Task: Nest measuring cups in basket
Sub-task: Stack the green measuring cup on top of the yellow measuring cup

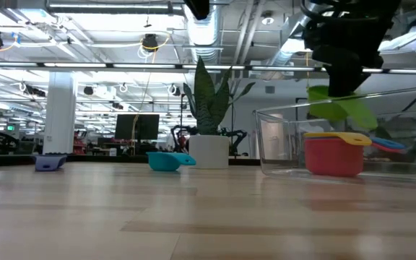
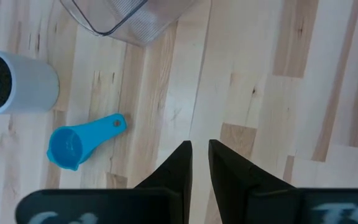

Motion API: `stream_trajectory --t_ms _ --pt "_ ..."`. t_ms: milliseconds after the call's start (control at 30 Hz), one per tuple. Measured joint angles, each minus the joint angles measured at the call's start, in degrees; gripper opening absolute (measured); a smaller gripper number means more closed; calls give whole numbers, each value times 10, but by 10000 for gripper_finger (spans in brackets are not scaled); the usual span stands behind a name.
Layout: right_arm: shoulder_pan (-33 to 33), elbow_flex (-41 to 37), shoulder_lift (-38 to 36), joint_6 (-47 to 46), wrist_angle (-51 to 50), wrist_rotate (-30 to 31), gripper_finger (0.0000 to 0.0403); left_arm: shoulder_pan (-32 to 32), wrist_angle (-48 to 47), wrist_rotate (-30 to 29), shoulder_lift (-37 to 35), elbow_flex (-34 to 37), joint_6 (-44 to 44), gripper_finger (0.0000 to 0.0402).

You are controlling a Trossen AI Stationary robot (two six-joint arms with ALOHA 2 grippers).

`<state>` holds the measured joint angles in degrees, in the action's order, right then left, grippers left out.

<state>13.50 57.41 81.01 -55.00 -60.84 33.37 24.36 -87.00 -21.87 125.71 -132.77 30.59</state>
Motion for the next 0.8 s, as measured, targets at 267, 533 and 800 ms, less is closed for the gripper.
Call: stream_trajectory --t_ms 267,533,800 --pt "-6 0 0 -11 -2 -30 52 0 0 0 0 0 -1 43" --pt "-6 0 0 -2 -4 -30 76 0 0 0 0 0 -2 43" --pt "-12 0 0 0 -4 -19 117 0 3 0 0 0 1 43"
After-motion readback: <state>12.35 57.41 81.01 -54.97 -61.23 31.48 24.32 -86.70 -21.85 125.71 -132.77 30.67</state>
